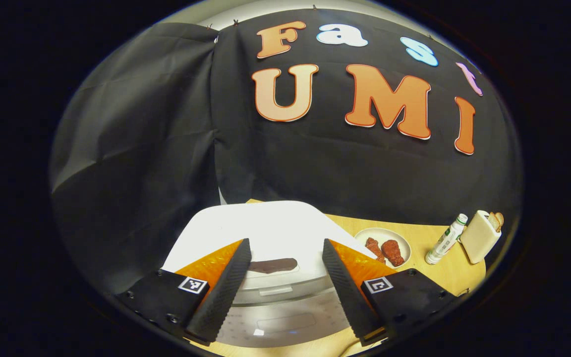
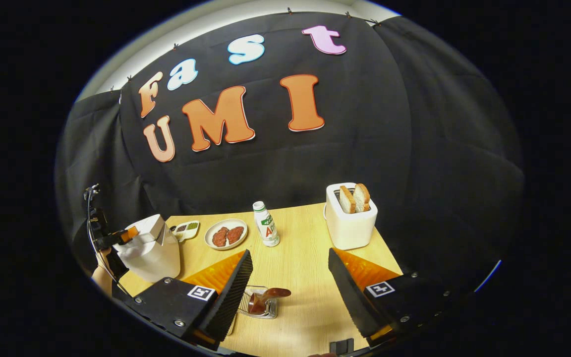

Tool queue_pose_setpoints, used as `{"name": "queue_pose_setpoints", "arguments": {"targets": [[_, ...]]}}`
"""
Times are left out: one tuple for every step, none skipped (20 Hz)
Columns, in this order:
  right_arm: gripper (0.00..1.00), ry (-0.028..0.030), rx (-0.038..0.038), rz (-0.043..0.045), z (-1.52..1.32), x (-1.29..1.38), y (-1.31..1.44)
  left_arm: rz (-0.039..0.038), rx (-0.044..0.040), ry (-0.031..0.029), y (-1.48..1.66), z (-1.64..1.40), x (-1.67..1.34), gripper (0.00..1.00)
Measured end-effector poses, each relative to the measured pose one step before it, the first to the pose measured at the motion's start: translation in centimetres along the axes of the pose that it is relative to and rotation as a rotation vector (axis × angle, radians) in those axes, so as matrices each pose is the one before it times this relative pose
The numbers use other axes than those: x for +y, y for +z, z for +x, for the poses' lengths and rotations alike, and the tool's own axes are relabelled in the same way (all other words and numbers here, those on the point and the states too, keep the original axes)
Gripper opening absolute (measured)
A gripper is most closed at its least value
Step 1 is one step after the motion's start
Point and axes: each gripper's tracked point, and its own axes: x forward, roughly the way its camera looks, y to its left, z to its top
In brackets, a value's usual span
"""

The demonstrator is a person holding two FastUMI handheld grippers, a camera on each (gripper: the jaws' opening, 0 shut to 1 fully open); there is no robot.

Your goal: Close the left gripper, press the button to open the rice cooker; take a wooden spoon from the chopstick holder with the right hand, scoop a spoonful of rice and pour it into the rice cooker, then put the wooden spoon back into the chopstick holder.

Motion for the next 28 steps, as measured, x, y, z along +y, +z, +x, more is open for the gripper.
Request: {"name": "queue_pose_setpoints", "arguments": {"targets": [[0.95,0.00398,0.00382,-0.00348,0.056,-0.026,-0.204,0.00201,0.02019,-0.00115,-1.042,0.095,-0.078,0.99],[0.95,0.00171,0.00448,0.00101,-0.040,0.024,-0.118,0.00499,0.02607,0.00189,-1.105,0.181,0.030,0.99],[0.95,0.00388,0.00435,0.00533,0.023,-0.010,-0.202,0.02339,0.00664,0.00733,-0.724,-0.131,0.137,1.00],[0.95,0.00406,0.00396,0.00868,-0.039,-0.083,-0.185,0.02925,-0.04655,0.00112,0.562,0.354,-0.023,1.00],[0.95,0.00149,0.00379,0.00870,-0.033,0.015,-0.127,-0.01054,0.02025,0.00742,-0.608,0.158,0.147,1.00],[0.95,-0.00394,-0.00038,0.00745,-0.004,-0.156,-0.030,-0.02880,-0.02005,0.00216,0.443,-0.197,-0.107,1.00],[0.95,-0.00732,-0.00211,0.00409,-0.005,-0.293,-0.122,-0.01729,-0.00130,0.00519,-0.187,0.094,-0.156,1.00],[0.95,-0.00284,-0.00033,-0.00070,-0.182,-0.073,-0.106,0.00740,-0.01456,0.00398,-0.105,-0.022,0.050,1.00],[0.95,0.00216,-0.00217,-0.00581,-0.214,0.079,-0.067,0.02572,-0.00968,0.00281,0.351,0.190,0.145,1.00],[0.95,0.00003,-0.00102,-0.00774,-0.077,0.059,-0.007,0.01863,-0.00415,-0.00278,0.173,-0.175,0.174,1.00],[0.95,-0.00339,-0.00357,-0.00497,-0.047,-0.119,0.024,-0.00134,0.00504,-0.00739,0.059,-0.122,-0.089,1.00],[0.95,-0.00558,-0.00563,0.00126,0.040,-0.129,0.184,-0.00780,0.01389,-0.00507,-0.047,-0.204,-0.167,1.00],[0.95,-0.00424,-0.00480,0.00731,0.019,-0.021,0.166,-0.00677,0.00979,-0.00380,0.166,-0.186,-0.054,0.99],[0.95,-0.00028,-0.00498,0.00865,0.085,0.132,0.145,-0.01594,0.01226,-0.00719,-0.146,0.008,-0.068,0.99],[0.95,0.00114,-0.00578,0.00482,0.069,0.207,0.157,-0.02300,0.00562,-0.01196,0.239,-0.373,-0.172,0.99],[0.95,-0.00246,-0.00719,-0.00189,-0.123,0.163,0.143,-0.02232,-0.00516,-0.01475,0.683,-0.817,-0.115,0.99],[0.95,-0.00490,-0.00934,-0.01109,-0.131,0.214,0.303,-0.01195,-0.01696,-0.01155,1.154,-0.632,-0.043,0.99],[0.95,-0.00714,-0.01151,-0.01355,0.061,0.186,0.503,-0.00175,-0.02286,-0.01090,1.550,-0.747,0.081,0.99],[0.95,-0.00505,-0.01460,-0.01065,0.079,0.167,0.598,0.00202,-0.02018,-0.01309,1.520,-0.669,0.007,0.99],[0.95,-0.00560,-0.01726,-0.00956,0.088,0.279,0.791,0.00870,-0.01575,-0.01715,1.422,-0.741,-0.005,0.99],[0.95,-0.00791,-0.01937,-0.00777,0.047,0.100,0.676,0.01223,-0.01641,-0.01407,1.800,-0.793,-0.063,0.98],[0.95,-0.00614,-0.01731,-0.00281,0.053,0.185,0.711,0.01464,-0.01955,-0.01114,1.744,-0.618,0.098,0.98],[0.95,-0.00269,-0.01581,0.00184,-0.093,0.338,0.722,0.01159,-0.02486,-0.00013,1.916,-0.833,0.272,0.98],[0.95,-0.00332,-0.01559,0.00388,-0.051,0.241,0.747,0.00642,-0.03373,-0.00188,2.250,-0.643,0.499,0.99],[0.95,-0.00736,-0.01661,0.00196,-0.024,0.114,0.737,0.00423,-0.03399,-0.01210,2.211,-0.696,0.160,0.99],[0.95,-0.00847,-0.02009,-0.00075,-0.029,0.084,0.744,0.00197,-0.03331,-0.01101,2.075,-0.704,0.157,0.98],[0.95,-0.00984,-0.02151,-0.00221,-0.121,-0.007,0.870,0.00359,-0.02220,-0.00575,1.744,-0.605,0.241,0.98],[0.95,-0.00951,-0.01564,-0.00443,-0.167,0.087,0.593,0.00445,-0.01928,-0.00363,1.456,-0.543,0.313,0.98]]}}
